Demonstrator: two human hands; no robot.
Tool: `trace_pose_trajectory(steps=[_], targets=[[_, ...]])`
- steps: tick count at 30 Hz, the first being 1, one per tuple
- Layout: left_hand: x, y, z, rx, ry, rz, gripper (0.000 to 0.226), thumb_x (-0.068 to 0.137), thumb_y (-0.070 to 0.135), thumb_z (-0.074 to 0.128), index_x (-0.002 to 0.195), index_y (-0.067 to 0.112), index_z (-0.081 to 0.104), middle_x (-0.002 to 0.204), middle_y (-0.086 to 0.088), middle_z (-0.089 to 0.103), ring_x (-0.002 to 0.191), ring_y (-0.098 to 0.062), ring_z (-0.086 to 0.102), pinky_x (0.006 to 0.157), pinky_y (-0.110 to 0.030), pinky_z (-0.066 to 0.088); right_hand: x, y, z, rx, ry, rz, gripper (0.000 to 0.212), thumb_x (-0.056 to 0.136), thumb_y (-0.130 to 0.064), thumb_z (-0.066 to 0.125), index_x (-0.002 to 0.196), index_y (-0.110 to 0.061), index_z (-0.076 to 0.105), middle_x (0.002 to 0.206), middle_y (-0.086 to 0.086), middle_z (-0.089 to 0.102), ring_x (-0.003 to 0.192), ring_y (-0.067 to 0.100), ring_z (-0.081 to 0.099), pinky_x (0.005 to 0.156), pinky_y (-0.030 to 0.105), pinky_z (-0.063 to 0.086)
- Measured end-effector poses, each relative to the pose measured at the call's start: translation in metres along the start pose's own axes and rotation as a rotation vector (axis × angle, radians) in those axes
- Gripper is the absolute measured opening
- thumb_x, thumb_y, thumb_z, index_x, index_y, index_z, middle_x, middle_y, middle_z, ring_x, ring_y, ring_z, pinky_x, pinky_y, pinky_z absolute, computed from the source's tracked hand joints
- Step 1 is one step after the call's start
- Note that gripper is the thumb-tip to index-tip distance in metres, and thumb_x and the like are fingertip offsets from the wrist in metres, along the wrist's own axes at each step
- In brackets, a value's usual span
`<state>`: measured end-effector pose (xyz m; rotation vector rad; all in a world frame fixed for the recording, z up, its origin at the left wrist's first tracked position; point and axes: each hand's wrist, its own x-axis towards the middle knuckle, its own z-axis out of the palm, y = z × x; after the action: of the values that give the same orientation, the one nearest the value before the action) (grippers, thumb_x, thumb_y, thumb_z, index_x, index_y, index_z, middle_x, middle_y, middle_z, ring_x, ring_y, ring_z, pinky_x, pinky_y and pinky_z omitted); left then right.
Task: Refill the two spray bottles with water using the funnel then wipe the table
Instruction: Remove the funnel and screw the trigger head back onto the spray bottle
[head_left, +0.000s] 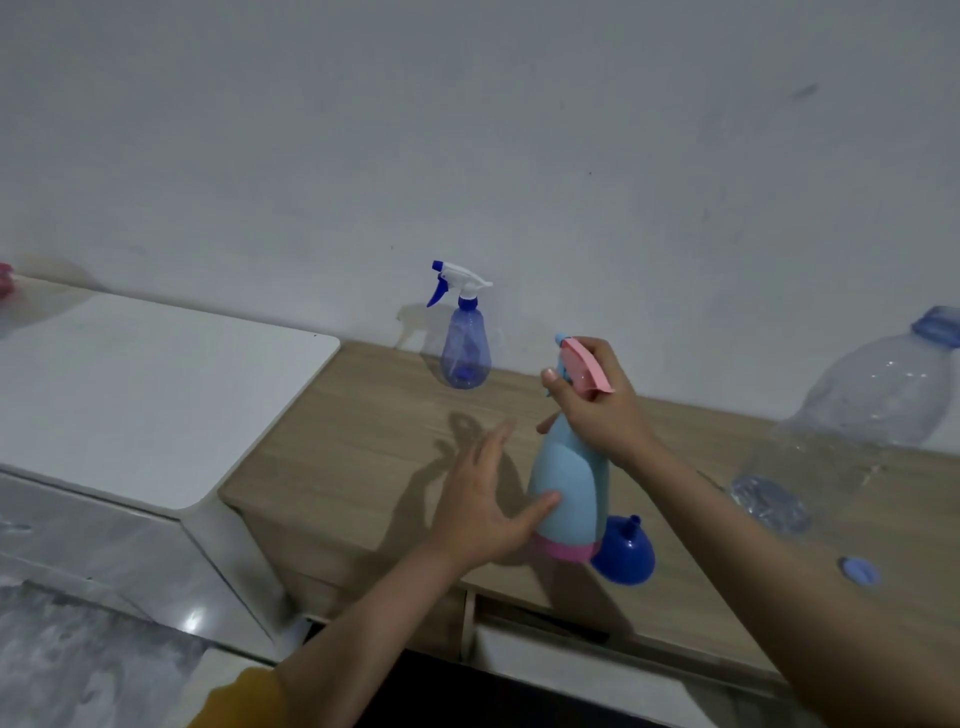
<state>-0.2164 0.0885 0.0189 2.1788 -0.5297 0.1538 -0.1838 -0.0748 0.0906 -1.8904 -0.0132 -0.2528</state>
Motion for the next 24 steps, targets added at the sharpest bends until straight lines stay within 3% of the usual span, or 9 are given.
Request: trace_pose_trajectory(steps=[2,4,7,10,12,15,18,24], targets=[[0.005,0.012,0.002,-0.071,-0.031,0.017,0.082,0.076,0.058,0.064,0.144,0.036,0.022,0.136,0.018,0.042,0.123,-0.001,0.042,0.095,-0.023,0.042,0.007,-0.006,-0.001,-0.041,0.043,-0.07,0.039,0.088,-0.031,0.066,0.12,-0.028,0.045,0.109,-0.003,0.053,0.073,0.027,0.072,0.069,0.047,0.06],[0.012,0.018,0.007,-0.217,-0.065,0.007,0.081,0.074,0.051,0.07,0.139,0.045,0.022,0.127,0.028,0.041,0.116,0.007,0.045,0.083,-0.013,0.046,0.013,-0.012,-0.002,-0.083,0.097,-0.127,0.04,0.086,-0.032,0.068,0.119,-0.031,0.046,0.106,-0.014,0.054,0.086,0.023,0.068,0.077,0.045,0.059],[0.02,0.022,0.017,-0.29,-0.025,-0.032,0.082,0.067,0.05,0.076,0.131,0.05,0.024,0.122,0.03,0.04,0.112,0.007,0.047,0.081,-0.018,0.05,0.018,-0.018,-0.003,0.045,0.156,-0.173,0.041,0.083,-0.028,0.073,0.115,-0.029,0.048,0.103,-0.015,0.059,0.076,0.024,0.07,0.066,0.046,0.06],[0.029,0.025,0.024,-0.275,0.046,-0.042,0.082,0.066,0.045,0.078,0.131,0.045,0.028,0.122,0.024,0.042,0.109,0.006,0.047,0.079,-0.018,0.05,0.022,-0.022,-0.004,0.174,0.293,-0.238,0.033,0.08,-0.019,0.077,0.106,-0.016,0.056,0.095,-0.004,0.066,0.074,0.019,0.071,0.061,0.033,0.059],[0.036,0.027,0.027,-0.265,0.077,-0.061,0.079,0.066,0.044,0.078,0.128,0.046,0.029,0.119,0.024,0.043,0.105,0.007,0.047,0.076,-0.015,0.048,0.03,-0.02,-0.01,0.102,0.362,-0.269,0.027,0.078,-0.024,0.079,0.101,-0.02,0.064,0.095,-0.003,0.07,0.079,0.015,0.069,0.066,0.024,0.055],[0.049,0.023,0.032,-0.257,0.123,-0.124,0.076,0.063,0.048,0.078,0.124,0.045,0.031,0.116,0.021,0.044,0.102,0.003,0.049,0.077,-0.02,0.049,0.042,-0.018,-0.025,-0.11,0.249,-0.245,0.033,0.08,-0.026,0.076,0.113,-0.026,0.069,0.097,-0.01,0.07,0.079,0.001,0.063,0.068,0.011,0.048],[0.065,0.016,0.037,-0.174,0.115,-0.145,0.087,0.06,0.052,0.078,0.132,0.035,0.031,0.122,0.014,0.045,0.106,-0.005,0.048,0.082,-0.029,0.051,0.054,-0.017,-0.04,-0.212,0.178,-0.224,0.039,0.08,-0.017,0.075,0.118,-0.023,0.068,0.088,-0.013,0.067,0.068,-0.008,0.059,0.063,0.007,0.045],[0.107,-0.002,0.054,-0.108,0.066,-0.153,0.077,0.072,0.034,0.076,0.135,0.023,0.033,0.127,0.002,0.049,0.112,-0.016,0.052,0.082,-0.029,0.049,0.087,-0.003,-0.045,-0.285,0.156,-0.182,0.039,0.076,-0.012,0.077,0.113,-0.02,0.069,0.085,-0.007,0.067,0.069,0.005,0.062,0.066,0.016,0.051]])
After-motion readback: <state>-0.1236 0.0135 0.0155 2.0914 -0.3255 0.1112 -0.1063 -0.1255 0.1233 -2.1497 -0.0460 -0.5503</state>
